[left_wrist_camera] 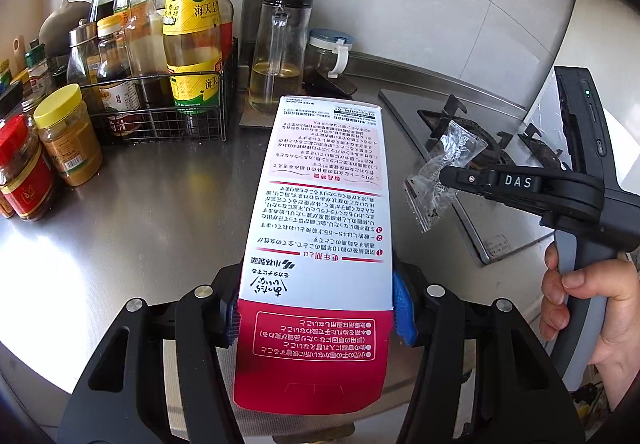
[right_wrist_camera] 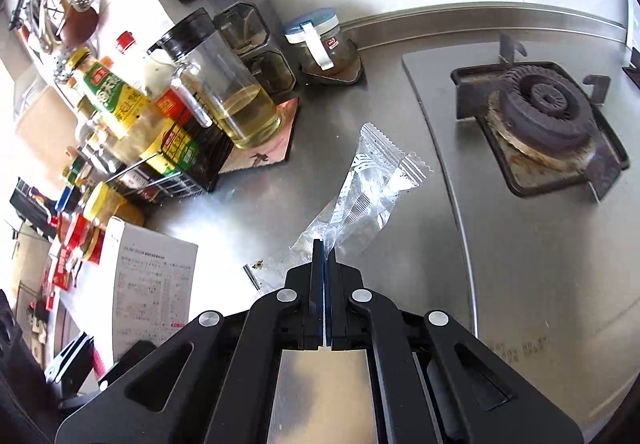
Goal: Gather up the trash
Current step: 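Carry box and clear packet down to the bin and open both tools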
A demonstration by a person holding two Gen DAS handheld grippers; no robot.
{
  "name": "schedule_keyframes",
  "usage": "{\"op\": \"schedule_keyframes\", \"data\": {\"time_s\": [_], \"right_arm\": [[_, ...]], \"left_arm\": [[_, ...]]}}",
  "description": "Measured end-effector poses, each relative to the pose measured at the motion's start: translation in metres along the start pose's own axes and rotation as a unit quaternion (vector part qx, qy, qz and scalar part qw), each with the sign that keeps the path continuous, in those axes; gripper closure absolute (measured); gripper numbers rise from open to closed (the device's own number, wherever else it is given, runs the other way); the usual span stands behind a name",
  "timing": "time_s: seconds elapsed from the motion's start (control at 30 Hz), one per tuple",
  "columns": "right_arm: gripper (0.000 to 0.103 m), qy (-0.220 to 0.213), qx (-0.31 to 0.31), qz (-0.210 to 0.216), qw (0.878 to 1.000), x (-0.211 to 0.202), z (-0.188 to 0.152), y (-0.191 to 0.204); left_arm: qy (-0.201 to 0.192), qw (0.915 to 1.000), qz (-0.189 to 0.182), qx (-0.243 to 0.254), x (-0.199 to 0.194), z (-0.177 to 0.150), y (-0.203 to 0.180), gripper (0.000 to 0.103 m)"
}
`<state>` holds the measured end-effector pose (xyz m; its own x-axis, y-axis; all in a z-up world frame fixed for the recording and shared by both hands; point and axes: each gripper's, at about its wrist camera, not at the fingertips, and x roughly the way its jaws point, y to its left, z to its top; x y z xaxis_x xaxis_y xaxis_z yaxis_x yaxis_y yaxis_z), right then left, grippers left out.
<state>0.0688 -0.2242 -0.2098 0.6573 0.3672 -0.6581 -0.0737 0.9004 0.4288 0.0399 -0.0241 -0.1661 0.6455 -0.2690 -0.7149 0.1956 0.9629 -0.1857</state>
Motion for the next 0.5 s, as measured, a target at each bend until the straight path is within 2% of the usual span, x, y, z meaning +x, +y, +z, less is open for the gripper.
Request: {"op": "schedule_keyframes", "data": {"time_s": [0.3,0.5], "right_arm": [[0.101,0.001,-0.013,-0.004,1.000,-0.065,-0.098,0.008],[0.101,0.029,-0.016,-0.009,0.999,-0.080,-0.163,0.017]], "left_arm": [[0.015,0.9998,-0.012,0.010,-0.057,-0.076,-0.017,0.049],[0.042,0.9990,-0.015,0.005,-0.078,-0.135,-0.019,0.049]]}}
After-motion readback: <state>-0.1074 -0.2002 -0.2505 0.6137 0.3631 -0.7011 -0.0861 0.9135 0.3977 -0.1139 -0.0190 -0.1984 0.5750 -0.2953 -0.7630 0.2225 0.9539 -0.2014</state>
